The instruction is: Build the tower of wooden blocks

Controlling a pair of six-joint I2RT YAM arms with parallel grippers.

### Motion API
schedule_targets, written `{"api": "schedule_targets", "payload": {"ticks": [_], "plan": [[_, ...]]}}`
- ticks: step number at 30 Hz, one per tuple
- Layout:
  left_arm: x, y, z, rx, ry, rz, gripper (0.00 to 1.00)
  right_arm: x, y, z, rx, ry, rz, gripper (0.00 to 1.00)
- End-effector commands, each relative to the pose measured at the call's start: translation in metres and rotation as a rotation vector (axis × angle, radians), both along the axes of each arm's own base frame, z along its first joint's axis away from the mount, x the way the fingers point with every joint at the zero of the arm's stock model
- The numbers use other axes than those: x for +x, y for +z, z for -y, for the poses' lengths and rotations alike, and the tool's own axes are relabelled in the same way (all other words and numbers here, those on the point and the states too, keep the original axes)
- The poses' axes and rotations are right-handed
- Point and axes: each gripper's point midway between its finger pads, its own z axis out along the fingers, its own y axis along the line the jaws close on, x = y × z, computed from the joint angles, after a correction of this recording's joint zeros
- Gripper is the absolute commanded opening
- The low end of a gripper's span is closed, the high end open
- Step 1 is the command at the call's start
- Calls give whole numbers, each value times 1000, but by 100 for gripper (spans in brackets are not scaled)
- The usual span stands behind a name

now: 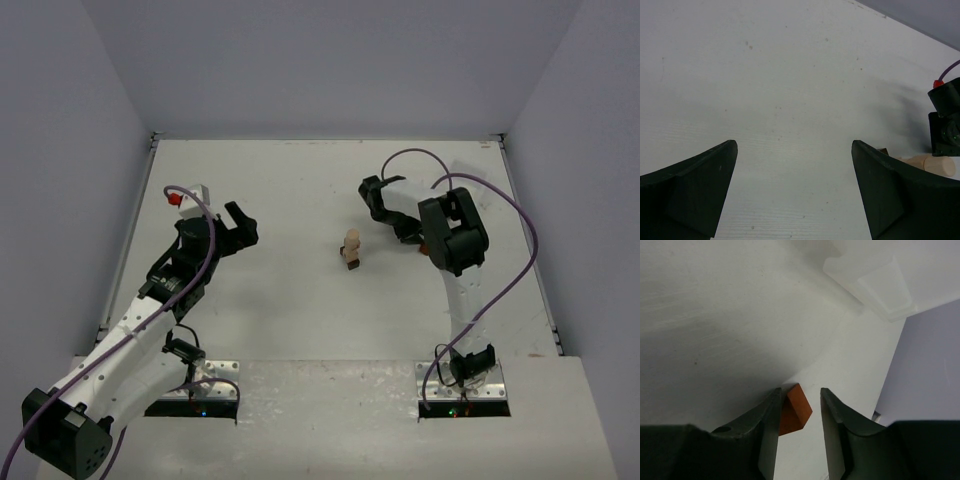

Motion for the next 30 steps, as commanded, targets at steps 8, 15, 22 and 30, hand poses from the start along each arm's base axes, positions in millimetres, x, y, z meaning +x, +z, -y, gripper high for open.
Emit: {"api": "schedule_targets", "payload": {"ticks": [8, 15, 22, 30], "plan": [[3, 12, -3, -10, 13, 45, 95, 17, 9, -48, 292, -52, 169, 47], [3, 13, -2, -15, 10, 47, 95, -3, 29, -39, 458, -182, 315, 59], [1, 15, -1, -21, -3, 56, 95, -29, 22, -24, 602, -338, 465, 65], [1, 16, 0, -22, -7, 59, 99, -25, 9, -17, 658, -402, 522, 74]]}}
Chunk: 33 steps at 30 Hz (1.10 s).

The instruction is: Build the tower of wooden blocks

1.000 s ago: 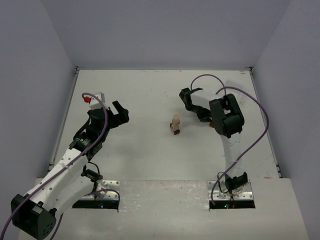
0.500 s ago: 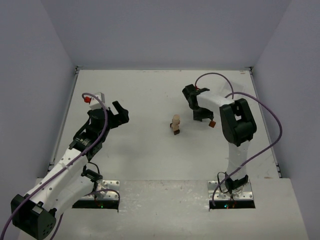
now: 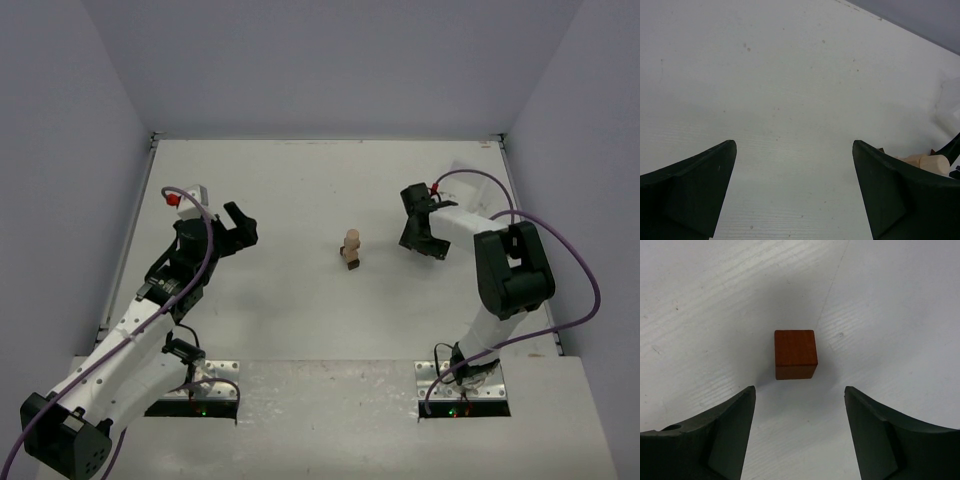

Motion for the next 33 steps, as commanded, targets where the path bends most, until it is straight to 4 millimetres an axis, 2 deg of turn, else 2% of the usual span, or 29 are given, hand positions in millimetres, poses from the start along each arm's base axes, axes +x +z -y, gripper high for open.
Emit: {"api": "schedule_targets", "payload": {"ticks": [1, 6, 20, 22, 24, 25, 27, 29, 33], "plan": [[3, 12, 0, -16, -3, 47, 100, 22, 3, -7, 81, -65, 126, 77], [4, 11, 0, -15, -3, 46, 100, 25, 3, -1, 71, -90, 138, 83], [6, 8, 0, -10, 2, 35, 100, 33, -2, 6, 97, -116, 154, 83], [6, 8, 0, -8, 6, 32, 100, 34, -2, 6, 99, -115, 159, 79], [6, 7, -1, -7, 9, 30, 100, 34, -2, 6, 97, -116, 159, 61], [6, 7, -1, -7, 9, 29, 100, 34, -2, 6, 96, -116, 161, 61], [7, 6, -1, -6, 11, 25, 100, 34, -2, 6, 95, -118, 162, 47], [7, 6, 0, -5, 9, 23, 100, 34, -1, 7, 93, -116, 163, 39], [7, 6, 0, -6, 10, 23, 100, 33, -2, 9, 87, -117, 160, 33]]}}
